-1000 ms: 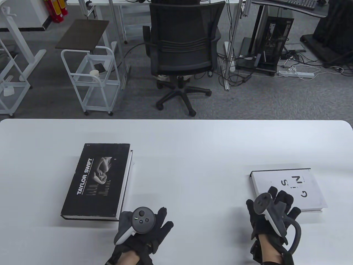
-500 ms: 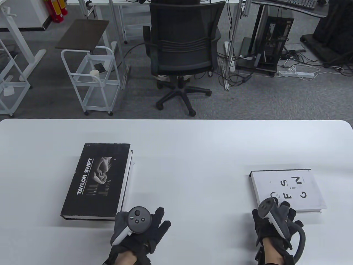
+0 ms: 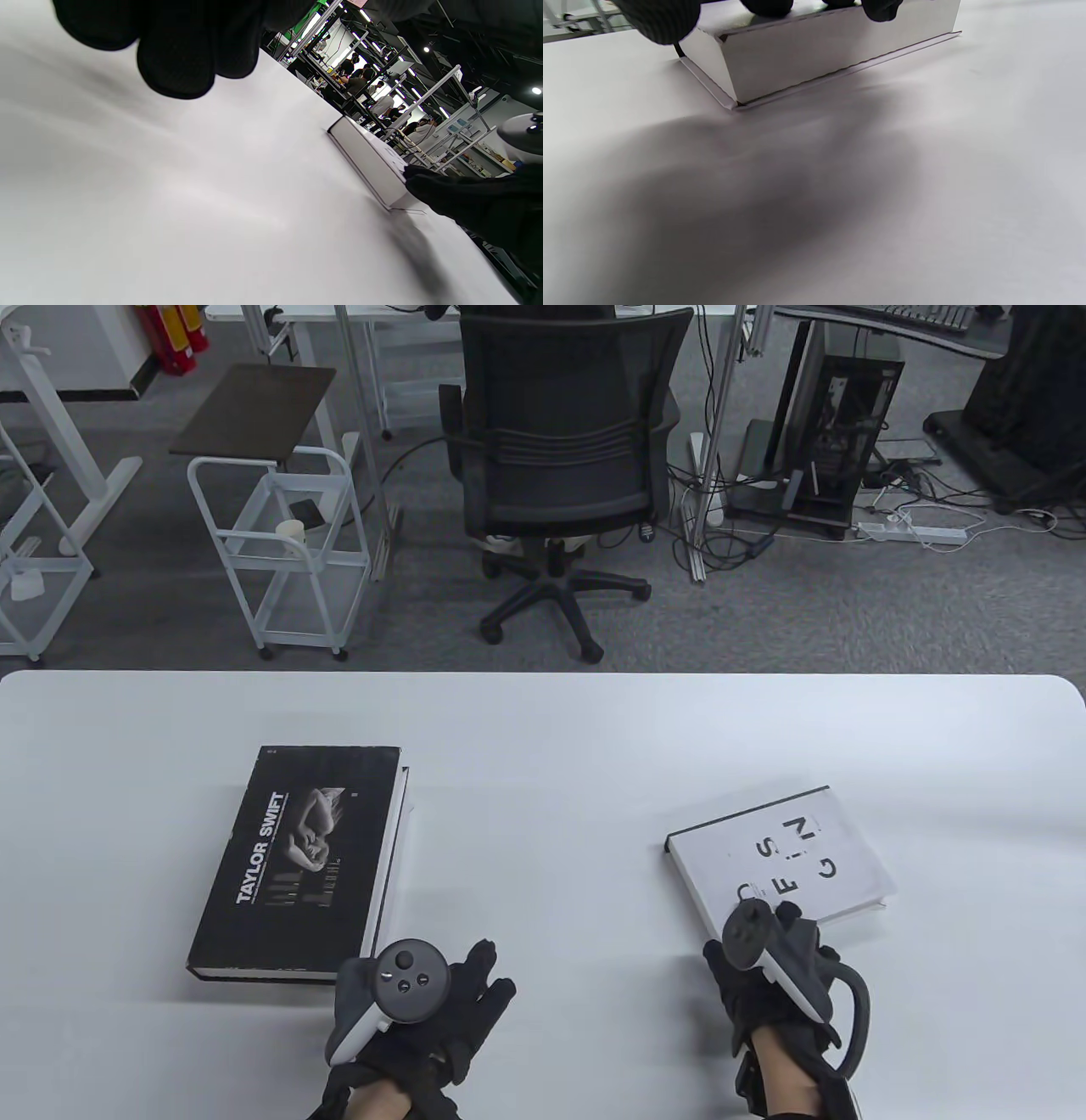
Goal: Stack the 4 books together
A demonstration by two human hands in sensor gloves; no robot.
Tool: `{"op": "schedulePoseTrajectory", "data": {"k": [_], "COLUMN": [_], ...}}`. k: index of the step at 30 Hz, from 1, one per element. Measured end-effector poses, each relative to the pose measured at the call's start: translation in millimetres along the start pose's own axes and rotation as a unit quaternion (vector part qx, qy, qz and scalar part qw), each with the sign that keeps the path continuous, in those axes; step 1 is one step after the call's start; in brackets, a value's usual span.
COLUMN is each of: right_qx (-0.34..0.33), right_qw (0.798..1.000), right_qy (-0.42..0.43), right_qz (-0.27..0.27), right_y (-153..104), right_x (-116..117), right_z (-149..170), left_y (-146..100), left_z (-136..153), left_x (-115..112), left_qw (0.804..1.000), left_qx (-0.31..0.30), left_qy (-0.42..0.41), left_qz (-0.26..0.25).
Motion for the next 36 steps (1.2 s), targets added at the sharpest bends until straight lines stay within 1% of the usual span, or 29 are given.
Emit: {"op": "schedulePoseTrajectory", "data": {"k": [3, 8, 9, 13, 16, 20, 27, 31, 34, 35, 36], "right_qx": [-0.041, -0.121, -0.149, -0.220, -0.264, -0.311, -0.345, -0.354, -0.353, -0.346, -0.327], "right_qw": [0.999, 0.988, 0.984, 0.969, 0.954, 0.941, 0.925, 0.922, 0.923, 0.928, 0.940], "right_qy": [-0.033, -0.086, -0.093, -0.113, -0.139, -0.135, -0.158, -0.154, -0.151, -0.137, -0.101], "right_qz": [0.010, 0.035, 0.031, 0.007, 0.011, 0.014, 0.010, 0.002, 0.003, -0.004, -0.007], "right_y": [-4.6, -16.6, -19.3, -30.9, -40.8, -51.9, -68.1, -71.8, -72.7, -72.2, -72.3], "right_x": [-0.2, 2.8, 3.7, 5.4, 9.6, 12.6, 16.8, 17.9, 17.8, 16.6, 13.9], "right_z": [-19.4, -50.4, -56.8, -73.0, -82.4, -92.1, -108.6, -111.7, -111.8, -111.3, -110.5], "left_y": [-1.6, -4.2, -4.6, -5.7, -7.0, -7.7, -4.8, -3.4, -2.4, -2.0, -1.3], "left_z": [1.6, 5.9, 6.9, 5.8, 3.8, 6.5, 17.8, 23.3, 25.0, 25.2, 25.4], "left_x": [2.5, 6.9, 7.0, 7.0, 7.6, 7.0, 3.5, 0.8, -1.1, -1.2, -0.8], "left_qw": [1.000, 0.999, 0.999, 0.999, 0.999, 0.999, 0.997, 0.995, 0.994, 0.994, 0.994], "left_qx": [0.013, 0.048, 0.050, 0.038, 0.034, 0.043, 0.080, 0.097, 0.102, 0.102, 0.102], "left_qy": [0.002, 0.006, 0.003, -0.006, -0.003, -0.007, -0.013, -0.014, -0.019, -0.019, -0.018], "left_qz": [-0.007, -0.016, -0.014, -0.013, -0.016, -0.013, 0.013, 0.028, 0.036, 0.037, 0.034]}}
Point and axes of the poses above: the tracker on the back of each hand, its own z axis roughly to the little-finger side, its own y axis roughly from the wrist to the fingertips, x = y × z, the point moved 1 cm from there along y, roughly from the wrist to the fingertips, and after that the axes turned 7 degrees about -z, right-handed, at the moved point
